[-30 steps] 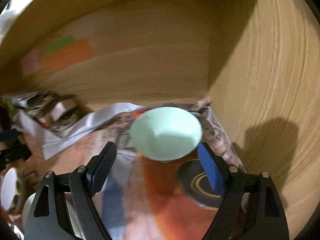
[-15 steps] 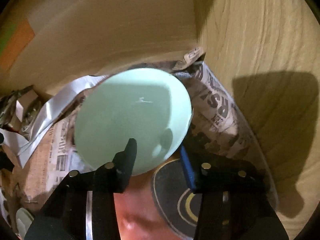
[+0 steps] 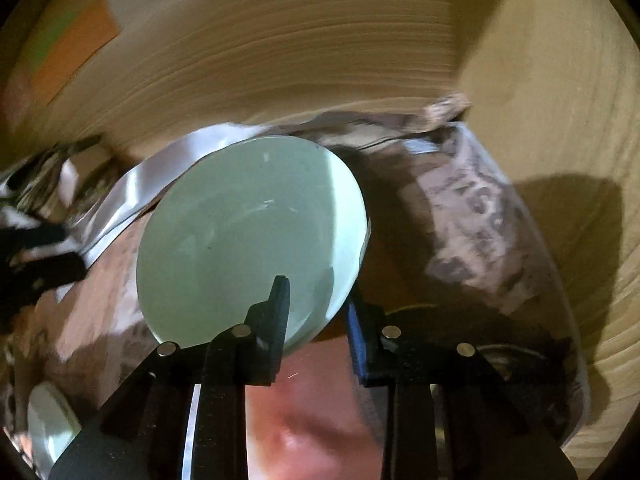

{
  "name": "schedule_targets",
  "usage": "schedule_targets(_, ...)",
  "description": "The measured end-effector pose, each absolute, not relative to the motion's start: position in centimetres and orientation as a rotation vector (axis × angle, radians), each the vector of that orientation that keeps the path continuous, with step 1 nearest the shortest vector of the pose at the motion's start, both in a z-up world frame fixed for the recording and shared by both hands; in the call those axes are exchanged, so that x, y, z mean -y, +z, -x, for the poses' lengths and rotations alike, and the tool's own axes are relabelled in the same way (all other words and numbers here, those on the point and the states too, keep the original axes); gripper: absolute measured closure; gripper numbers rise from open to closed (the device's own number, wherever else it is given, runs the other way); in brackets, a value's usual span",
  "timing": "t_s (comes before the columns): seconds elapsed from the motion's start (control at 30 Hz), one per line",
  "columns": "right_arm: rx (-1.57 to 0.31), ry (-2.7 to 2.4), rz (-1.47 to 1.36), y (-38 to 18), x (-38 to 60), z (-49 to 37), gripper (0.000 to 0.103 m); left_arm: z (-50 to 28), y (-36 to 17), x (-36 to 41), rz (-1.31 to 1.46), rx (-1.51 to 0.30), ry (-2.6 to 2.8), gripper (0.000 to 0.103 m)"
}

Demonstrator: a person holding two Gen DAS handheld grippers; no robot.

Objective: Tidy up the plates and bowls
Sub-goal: 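Move both grippers to the small mint green bowl rim and close, then lift the mint green bowl with both grippers and lower it into the white bowl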

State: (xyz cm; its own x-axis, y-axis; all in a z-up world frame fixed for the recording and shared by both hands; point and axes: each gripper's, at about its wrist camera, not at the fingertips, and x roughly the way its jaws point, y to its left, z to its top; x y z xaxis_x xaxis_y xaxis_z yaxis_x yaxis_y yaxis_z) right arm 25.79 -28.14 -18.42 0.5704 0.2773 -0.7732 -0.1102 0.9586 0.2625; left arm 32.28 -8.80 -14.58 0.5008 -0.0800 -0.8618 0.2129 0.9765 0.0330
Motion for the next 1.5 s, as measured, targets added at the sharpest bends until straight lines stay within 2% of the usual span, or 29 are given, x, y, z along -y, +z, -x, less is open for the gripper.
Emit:
schedule_targets(0.17,-0.960,0.342,-0.203,-17.9,26.8,-24.3,0.079,-32.9,-15.4,8.9,-0.165,-1.041,-0.151,0.011)
schedule_targets(0.27,-0.963,0.343,-0.215,-17.8,26.6,-23.9,0.079,-33.3,-16.2,8.4,-0.146,-1.070,-0.140,0.015)
schedule_targets(0.47,-0.963,0.305,-0.230,-18.3,27.2,-24.4,0.077,-34.0,-17.3,8.5,-0.141,-1.109,-0.155,0.034)
schedule_targets(0.53,-0.965,0.300,-0.248,-18.7,27.2,-25.2,0.077,-34.3,-17.9,8.7,-0.143,-1.129,-0.166,0.046)
schedule_targets(0.57,-0.960,0.298,-0.255,-18.8,27.2,-25.2,0.077,-34.4,-18.2,8.8,-0.141,-1.142,-0.177,0.048)
schedule_targets(0.63,-0.956,0.307,-0.256,-18.7,27.1,-25.3,0.077,-34.4,-18.7,9.0,-0.131,-1.163,-0.196,0.061)
schedule_targets(0.7,-0.946,0.312,-0.247,-18.6,26.9,-25.3,0.083,-34.4,-18.9,9.1,-0.119,-1.176,-0.227,0.070)
schedule_targets(0.83,-0.930,0.300,-0.215,-18.2,26.2,-25.1,0.085,-34.2,-18.9,9.9,-0.135,-1.180,-0.271,0.091)
schedule_targets(1.07,-0.917,0.313,-0.224,-17.5,25.9,-24.5,0.086,-33.8,-18.5,9.5,-0.152,-1.158,-0.237,0.090)
schedule_targets(1.5,-0.797,0.332,-0.215,-13.2,24.5,-21.2,0.086,-28.6,-14.4,7.4,-0.127,-1.031,-0.240,0.090)
